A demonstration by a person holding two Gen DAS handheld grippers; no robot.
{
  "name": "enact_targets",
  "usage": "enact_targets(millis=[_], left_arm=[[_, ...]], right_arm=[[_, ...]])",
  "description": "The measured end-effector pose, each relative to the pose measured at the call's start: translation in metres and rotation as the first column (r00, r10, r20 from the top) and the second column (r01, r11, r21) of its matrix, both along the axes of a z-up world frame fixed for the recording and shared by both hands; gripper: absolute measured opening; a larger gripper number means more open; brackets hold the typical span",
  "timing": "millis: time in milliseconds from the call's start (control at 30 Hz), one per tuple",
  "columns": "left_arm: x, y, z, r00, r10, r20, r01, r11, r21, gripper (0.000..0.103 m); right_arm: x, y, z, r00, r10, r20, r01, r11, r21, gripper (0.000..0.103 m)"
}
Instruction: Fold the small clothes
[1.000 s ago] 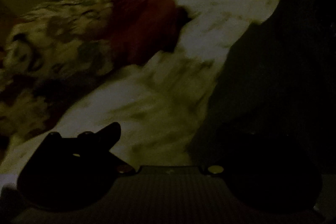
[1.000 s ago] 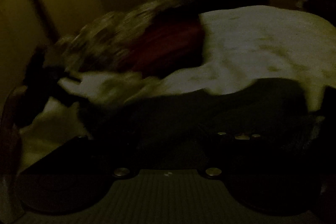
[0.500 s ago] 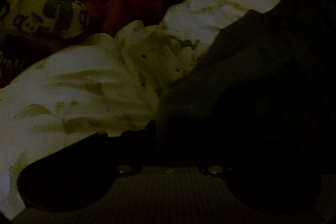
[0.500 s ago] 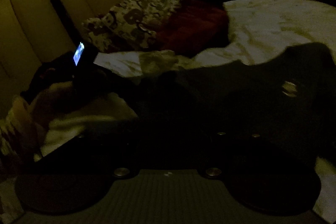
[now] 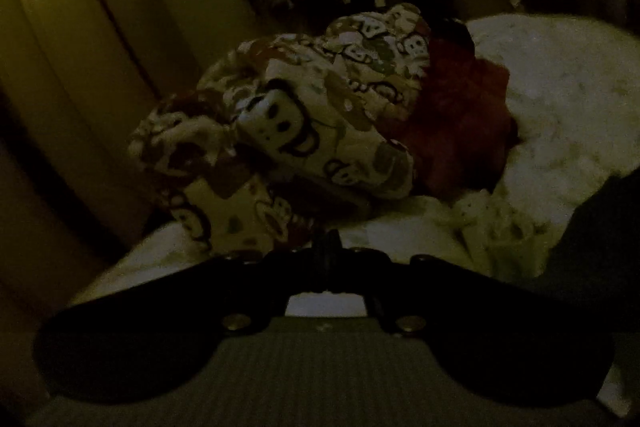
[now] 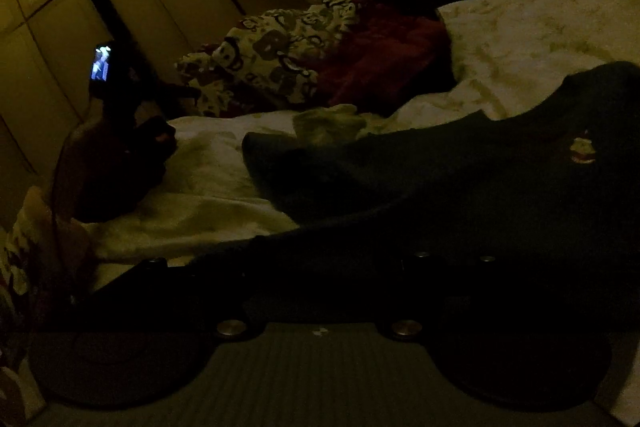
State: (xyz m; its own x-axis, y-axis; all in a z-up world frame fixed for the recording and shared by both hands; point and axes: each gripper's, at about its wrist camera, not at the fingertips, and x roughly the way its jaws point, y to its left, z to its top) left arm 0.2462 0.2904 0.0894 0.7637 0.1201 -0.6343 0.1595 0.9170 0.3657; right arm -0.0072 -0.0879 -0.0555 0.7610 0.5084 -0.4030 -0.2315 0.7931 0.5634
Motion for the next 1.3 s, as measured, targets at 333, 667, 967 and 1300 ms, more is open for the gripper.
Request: enact_targets(millis=[333, 667, 967, 1300], left_arm=[[-0.040, -0.066, -0.096, 0.926, -0.272, -0.263, 0.229, 0.956, -0.181, 0.088], [-0.076, -0.044, -0.095, 0.918, -0.295, -0.264, 0.232, 0.941, -0.246, 0.090], [-0.089, -0.082, -0.087, 0.905, -0.373, -0.203, 0.303, 0.902, -0.309, 0.090], [-0.134, -0.229, -0.101, 0.828, -0.553, -0.089, 0.550, 0.833, -0.064, 0.103]], right_arm=[[0.044, 0.035, 0.016, 0.989, 0.119, 0.088, -0.101, 0.978, -0.180, 0.103], [0.184, 0.100, -0.043, 0.970, 0.220, -0.105, -0.242, 0.817, -0.524, 0.043], [0.196, 0.065, 0.118, 0.965, 0.170, 0.200, -0.092, 0.933, -0.349, 0.012], [0.183, 0.049, 0.227, 0.925, 0.162, 0.344, 0.005, 0.899, -0.437, 0.012]])
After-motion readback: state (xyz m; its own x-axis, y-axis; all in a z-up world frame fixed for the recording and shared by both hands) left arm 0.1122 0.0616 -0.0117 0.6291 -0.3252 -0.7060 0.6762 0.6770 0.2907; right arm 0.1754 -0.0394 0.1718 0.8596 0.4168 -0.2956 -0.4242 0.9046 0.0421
